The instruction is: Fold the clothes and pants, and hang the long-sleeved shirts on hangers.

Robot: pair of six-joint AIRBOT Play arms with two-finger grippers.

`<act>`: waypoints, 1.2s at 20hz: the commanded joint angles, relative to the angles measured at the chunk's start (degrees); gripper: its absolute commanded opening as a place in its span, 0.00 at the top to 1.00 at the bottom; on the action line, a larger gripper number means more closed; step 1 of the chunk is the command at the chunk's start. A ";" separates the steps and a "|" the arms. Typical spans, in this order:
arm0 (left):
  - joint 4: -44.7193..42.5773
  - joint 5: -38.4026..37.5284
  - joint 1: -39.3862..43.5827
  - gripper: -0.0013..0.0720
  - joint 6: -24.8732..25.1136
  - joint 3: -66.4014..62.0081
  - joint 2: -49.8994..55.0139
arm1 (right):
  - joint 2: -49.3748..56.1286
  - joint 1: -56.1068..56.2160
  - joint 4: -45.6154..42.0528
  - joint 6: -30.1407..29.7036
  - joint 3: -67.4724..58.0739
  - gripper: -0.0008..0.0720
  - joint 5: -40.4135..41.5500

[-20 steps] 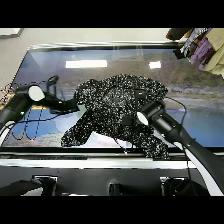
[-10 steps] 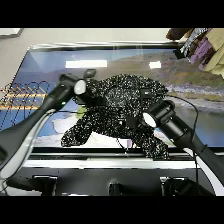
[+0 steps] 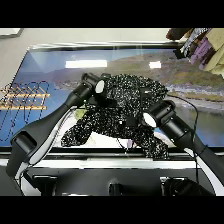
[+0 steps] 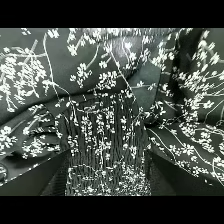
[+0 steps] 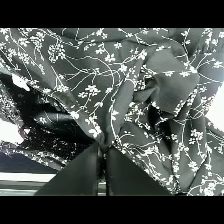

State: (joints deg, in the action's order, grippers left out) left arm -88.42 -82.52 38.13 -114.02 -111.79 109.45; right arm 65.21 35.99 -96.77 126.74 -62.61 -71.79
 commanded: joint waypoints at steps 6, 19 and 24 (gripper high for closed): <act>-0.17 -0.66 2.40 0.26 -0.96 -0.81 2.95 | -0.02 0.02 0.02 -1.22 -0.04 0.95 0.33; -1.38 0.31 2.45 0.37 -2.58 -0.81 5.77 | -0.02 0.02 0.04 -1.20 -0.04 0.95 0.24; -1.38 -1.07 2.67 0.53 -2.60 -0.81 6.71 | -0.04 0.02 0.04 -1.20 -0.04 0.95 0.17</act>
State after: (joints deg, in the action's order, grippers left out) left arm -89.76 -82.83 40.69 -116.60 -112.55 115.70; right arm 65.21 35.99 -96.73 125.49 -62.61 -71.57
